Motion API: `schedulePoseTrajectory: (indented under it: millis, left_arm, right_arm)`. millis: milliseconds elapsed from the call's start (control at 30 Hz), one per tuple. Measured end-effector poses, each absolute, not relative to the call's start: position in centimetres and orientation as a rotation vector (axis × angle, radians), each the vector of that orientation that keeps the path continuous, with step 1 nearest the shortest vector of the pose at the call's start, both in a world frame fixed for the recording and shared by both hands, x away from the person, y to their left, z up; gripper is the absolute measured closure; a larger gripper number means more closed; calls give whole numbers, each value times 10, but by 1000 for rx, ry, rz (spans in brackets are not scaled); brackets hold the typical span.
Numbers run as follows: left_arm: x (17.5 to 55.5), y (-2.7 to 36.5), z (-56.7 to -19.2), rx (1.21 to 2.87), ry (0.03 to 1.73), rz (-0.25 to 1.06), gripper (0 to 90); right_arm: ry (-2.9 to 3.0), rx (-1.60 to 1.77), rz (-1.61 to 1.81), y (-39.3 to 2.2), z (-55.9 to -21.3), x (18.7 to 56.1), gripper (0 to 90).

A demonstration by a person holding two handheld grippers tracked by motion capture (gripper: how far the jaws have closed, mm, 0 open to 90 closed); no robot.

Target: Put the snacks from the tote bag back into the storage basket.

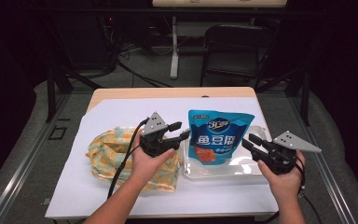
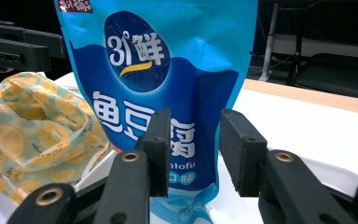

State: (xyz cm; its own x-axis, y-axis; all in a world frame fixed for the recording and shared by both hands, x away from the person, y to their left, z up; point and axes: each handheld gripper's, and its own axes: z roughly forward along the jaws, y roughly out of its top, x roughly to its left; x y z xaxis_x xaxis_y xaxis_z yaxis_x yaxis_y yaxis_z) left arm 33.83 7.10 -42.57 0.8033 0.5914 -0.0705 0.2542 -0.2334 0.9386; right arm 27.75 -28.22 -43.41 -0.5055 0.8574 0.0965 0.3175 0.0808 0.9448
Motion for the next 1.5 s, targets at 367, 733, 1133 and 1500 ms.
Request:
schedulePoseTrajectory:
  millis: [367, 733, 1133, 1500]
  left_arm:
    - [332, 81, -421, 1848, 650, 401, 545]
    - [327, 107, -423, 1826, 687, 410, 545]
    - [320, 136, -428, 1809, 732, 429, 545]
    - [313, 155, -445, 1830, 777, 425, 544]
  right_arm:
    - [1902, 1104, 1440, -269, -432, 275, 649]
    - [1972, 1005, 1485, -243, -426, 270, 660]
    - [2062, 935, 1525, -214, -432, 276, 658]
    - [2155, 871, 1545, -186, -444, 285, 649]
